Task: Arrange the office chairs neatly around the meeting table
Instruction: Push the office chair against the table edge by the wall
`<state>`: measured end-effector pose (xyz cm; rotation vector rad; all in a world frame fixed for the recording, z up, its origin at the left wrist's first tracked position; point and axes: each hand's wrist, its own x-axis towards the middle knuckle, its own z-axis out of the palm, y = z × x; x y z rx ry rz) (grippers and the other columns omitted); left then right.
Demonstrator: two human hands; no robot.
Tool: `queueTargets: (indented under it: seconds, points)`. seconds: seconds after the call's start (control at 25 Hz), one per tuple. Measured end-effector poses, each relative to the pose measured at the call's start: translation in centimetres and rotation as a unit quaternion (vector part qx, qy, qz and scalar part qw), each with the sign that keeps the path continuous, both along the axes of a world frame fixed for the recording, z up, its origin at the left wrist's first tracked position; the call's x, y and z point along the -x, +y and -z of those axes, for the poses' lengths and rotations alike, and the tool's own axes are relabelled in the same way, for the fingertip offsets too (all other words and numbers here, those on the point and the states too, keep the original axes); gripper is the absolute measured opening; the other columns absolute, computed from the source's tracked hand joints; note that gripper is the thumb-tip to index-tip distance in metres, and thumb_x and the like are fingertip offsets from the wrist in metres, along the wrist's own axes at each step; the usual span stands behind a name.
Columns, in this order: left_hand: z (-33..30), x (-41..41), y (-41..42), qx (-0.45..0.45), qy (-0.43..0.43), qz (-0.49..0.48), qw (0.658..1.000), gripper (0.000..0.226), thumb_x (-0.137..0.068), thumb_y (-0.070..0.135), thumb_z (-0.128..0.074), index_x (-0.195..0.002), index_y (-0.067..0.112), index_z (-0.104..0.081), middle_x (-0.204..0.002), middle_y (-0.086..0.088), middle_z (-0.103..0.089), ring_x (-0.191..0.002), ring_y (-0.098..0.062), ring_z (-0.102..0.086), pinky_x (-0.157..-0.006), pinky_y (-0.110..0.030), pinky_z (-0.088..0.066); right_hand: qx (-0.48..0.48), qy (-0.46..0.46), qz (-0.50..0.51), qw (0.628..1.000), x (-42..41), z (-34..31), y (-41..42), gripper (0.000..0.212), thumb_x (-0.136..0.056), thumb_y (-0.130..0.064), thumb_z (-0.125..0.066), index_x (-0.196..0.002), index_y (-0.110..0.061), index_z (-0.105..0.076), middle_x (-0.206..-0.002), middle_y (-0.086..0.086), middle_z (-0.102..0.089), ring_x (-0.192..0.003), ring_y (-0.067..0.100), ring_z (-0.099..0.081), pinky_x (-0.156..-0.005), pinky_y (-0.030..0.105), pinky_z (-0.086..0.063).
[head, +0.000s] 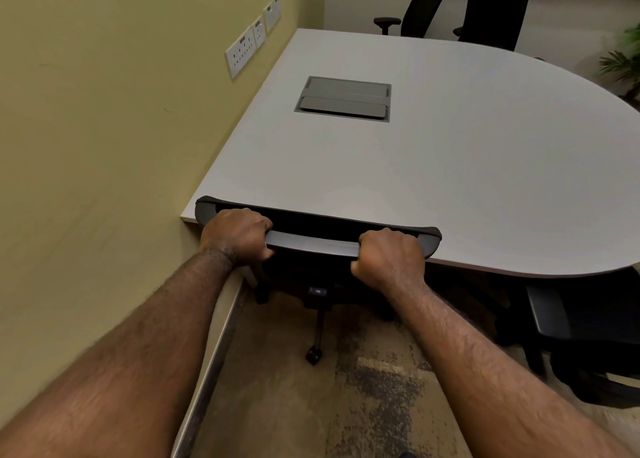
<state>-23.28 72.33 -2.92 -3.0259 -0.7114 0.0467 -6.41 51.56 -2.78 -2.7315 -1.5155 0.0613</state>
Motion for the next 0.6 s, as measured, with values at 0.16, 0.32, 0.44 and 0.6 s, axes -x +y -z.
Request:
queueTargets:
  seconds: [0.16, 0.32, 0.44, 0.6]
  points:
    - [-0.11, 0.04, 0.3, -0.003, 0.003, 0.0, 1.0, 0.023, -0.063, 0.044, -0.055, -0.057, 0.027, -0.041, -0.06, 0.007, -0.052, -0.061, -0.023, -0.053, -0.055, -0.03, -0.032, 0.0, -0.001, 0.002, 1.0, 0.13, 0.06, 0.35, 0.012, -0.07, -0.034, -0.056, -0.072, -0.023, -0.051, -0.057, -0.005, -0.043, -0.051, 0.018, -0.042, -0.052, 0.032, -0.031]
    - [-0.16, 0.03, 0.76, -0.005, 0.0, -0.003, 1.0, 0.024, -0.065, 0.043, -0.059, -0.058, 0.026, -0.043, -0.065, 0.003, -0.06, -0.065, -0.026, -0.058, -0.056, -0.031, -0.032, -0.004, -0.002, 0.006, 1.0, 0.32, 0.15, 0.75, 0.011, -0.071, -0.033, -0.056, -0.073, -0.022, -0.053, -0.057, -0.004, -0.044, -0.051, 0.018, -0.042, -0.052, 0.032, -0.032]
    - [-0.14, 0.18, 0.97, -0.007, -0.01, 0.002, 1.0, 0.024, -0.066, 0.043, -0.06, -0.059, 0.027, -0.044, -0.066, 0.002, -0.061, -0.066, -0.026, -0.059, -0.056, -0.03, -0.031, -0.008, -0.002, 0.008, 1.0, 0.46, 0.24, 0.96, 0.011, -0.071, -0.032, -0.056, -0.073, -0.022, -0.053, -0.057, -0.004, -0.045, -0.05, 0.017, -0.041, -0.052, 0.032, -0.032]
    - [-0.34, 0.26, 0.9, -0.001, -0.011, 0.005, 1.0, 0.021, -0.065, 0.043, -0.059, -0.061, 0.027, -0.046, -0.066, 0.003, -0.061, -0.067, -0.025, -0.059, -0.056, -0.031, -0.033, -0.005, 0.001, 0.013, 1.0, 0.49, 0.09, 0.85, 0.013, -0.072, -0.034, -0.057, -0.075, -0.022, -0.056, -0.058, -0.005, -0.048, -0.051, 0.016, -0.044, -0.051, 0.031, -0.032]
